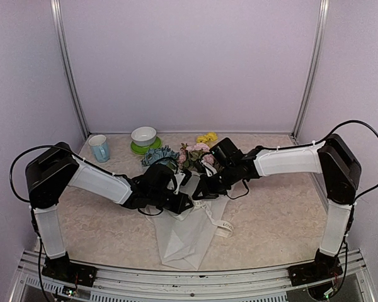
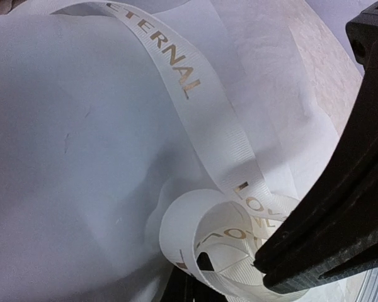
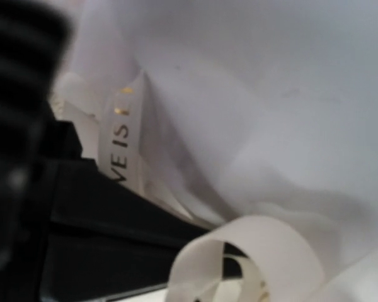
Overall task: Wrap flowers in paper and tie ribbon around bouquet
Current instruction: Cross the ribbon over the folded bouquet.
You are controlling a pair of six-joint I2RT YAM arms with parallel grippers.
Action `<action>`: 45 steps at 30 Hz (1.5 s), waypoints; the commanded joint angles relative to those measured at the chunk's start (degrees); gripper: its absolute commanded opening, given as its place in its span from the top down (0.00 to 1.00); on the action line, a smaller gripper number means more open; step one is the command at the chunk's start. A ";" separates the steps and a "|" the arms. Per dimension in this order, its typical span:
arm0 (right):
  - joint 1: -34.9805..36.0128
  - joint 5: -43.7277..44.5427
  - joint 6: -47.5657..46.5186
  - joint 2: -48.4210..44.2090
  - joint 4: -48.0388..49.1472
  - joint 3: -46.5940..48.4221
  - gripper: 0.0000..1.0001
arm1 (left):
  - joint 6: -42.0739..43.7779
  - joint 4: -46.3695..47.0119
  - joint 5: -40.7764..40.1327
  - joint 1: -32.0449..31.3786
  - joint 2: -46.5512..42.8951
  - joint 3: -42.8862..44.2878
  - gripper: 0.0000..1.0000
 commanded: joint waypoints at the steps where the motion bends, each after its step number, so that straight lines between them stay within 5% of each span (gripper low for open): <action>1: 0.14 -1.14 0.06 -0.99 0.10 0.59 1.00 | 0.93 -0.52 -0.71 0.25 -2.45 -0.15 1.00; 10: -1.20 0.98 0.18 -3.24 -2.23 1.48 0.97 | 0.93 -0.37 -0.78 0.43 -2.74 -0.53 1.00; 15: -0.67 9.92 3.58 -6.19 -6.31 -1.15 0.59 | 0.93 -0.19 -0.31 0.43 -2.61 -0.57 1.00; 21: 2.48 9.03 3.62 -4.25 -3.79 -1.75 0.43 | 0.93 0.07 0.30 0.51 -1.47 -0.11 1.00; 27: 2.68 7.03 2.58 -1.98 -3.11 -0.60 0.51 | 0.93 0.28 0.46 0.51 -1.34 -0.07 1.00; 34: 2.21 8.00 2.88 -1.00 -4.02 0.39 0.98 | 0.93 0.43 0.56 0.51 -1.10 -0.07 1.00; 45: 0.25 6.17 0.86 -2.96 -3.31 2.76 1.00 | 0.93 0.69 0.84 0.47 -1.31 -0.63 1.00</action>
